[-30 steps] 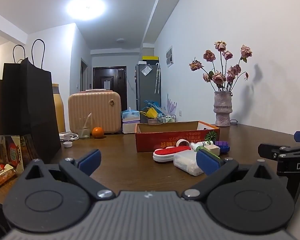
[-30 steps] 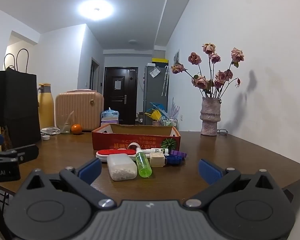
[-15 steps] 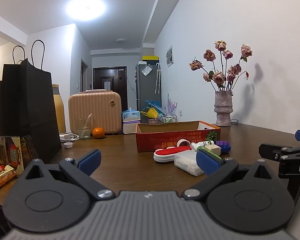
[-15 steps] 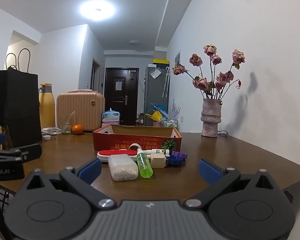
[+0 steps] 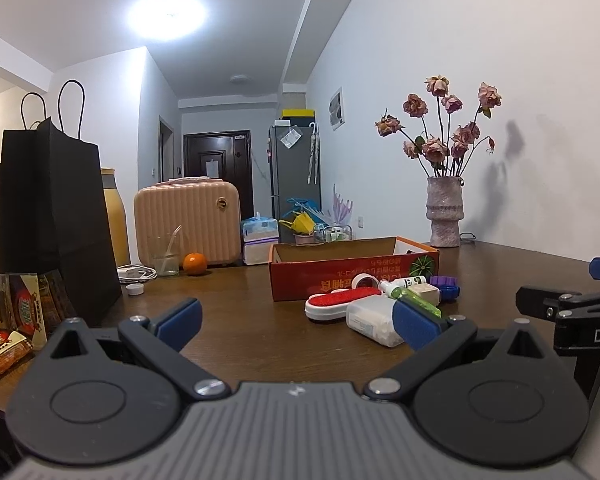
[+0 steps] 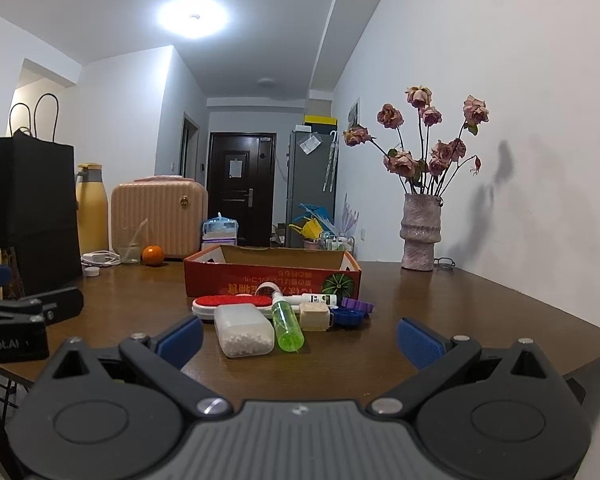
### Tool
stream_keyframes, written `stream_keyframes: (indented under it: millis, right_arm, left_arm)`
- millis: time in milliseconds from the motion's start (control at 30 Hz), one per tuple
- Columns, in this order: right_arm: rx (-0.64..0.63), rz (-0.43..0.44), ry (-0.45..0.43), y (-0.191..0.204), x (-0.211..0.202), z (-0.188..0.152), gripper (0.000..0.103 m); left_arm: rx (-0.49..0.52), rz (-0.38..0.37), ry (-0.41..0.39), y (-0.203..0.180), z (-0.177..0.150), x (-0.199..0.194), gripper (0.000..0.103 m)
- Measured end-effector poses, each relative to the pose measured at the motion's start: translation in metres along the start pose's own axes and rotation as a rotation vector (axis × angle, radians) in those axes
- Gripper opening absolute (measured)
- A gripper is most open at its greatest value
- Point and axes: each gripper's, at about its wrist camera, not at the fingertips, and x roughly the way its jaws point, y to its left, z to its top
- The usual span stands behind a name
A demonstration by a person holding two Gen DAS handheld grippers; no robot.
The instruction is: Organize rigid objects
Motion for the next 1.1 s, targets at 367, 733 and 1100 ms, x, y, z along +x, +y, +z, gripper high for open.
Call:
stream_keyframes:
  millis: [367,733,1100]
  right_arm:
    - [0.006,-0.003,-0.004,0.0,-0.0006,-0.0018,0.103]
    - [-0.002,-0.002,0.0,0.0024,-0.0003,-0.0051,0.103]
    - [0.007,-0.002,-0.004,-0.0009,0.0,-0.005,0.103]
  left_arm:
    - [0.003,0.003,-0.001,-0.0013,-0.0002,-0.0007,0.103]
    - [0.008,-0.003,-0.005,-0.0016,0.0002,-0.001,0.103]
    - [0.009,0.002,-0.005,-0.0022,0.0008,0.0004,0.103]
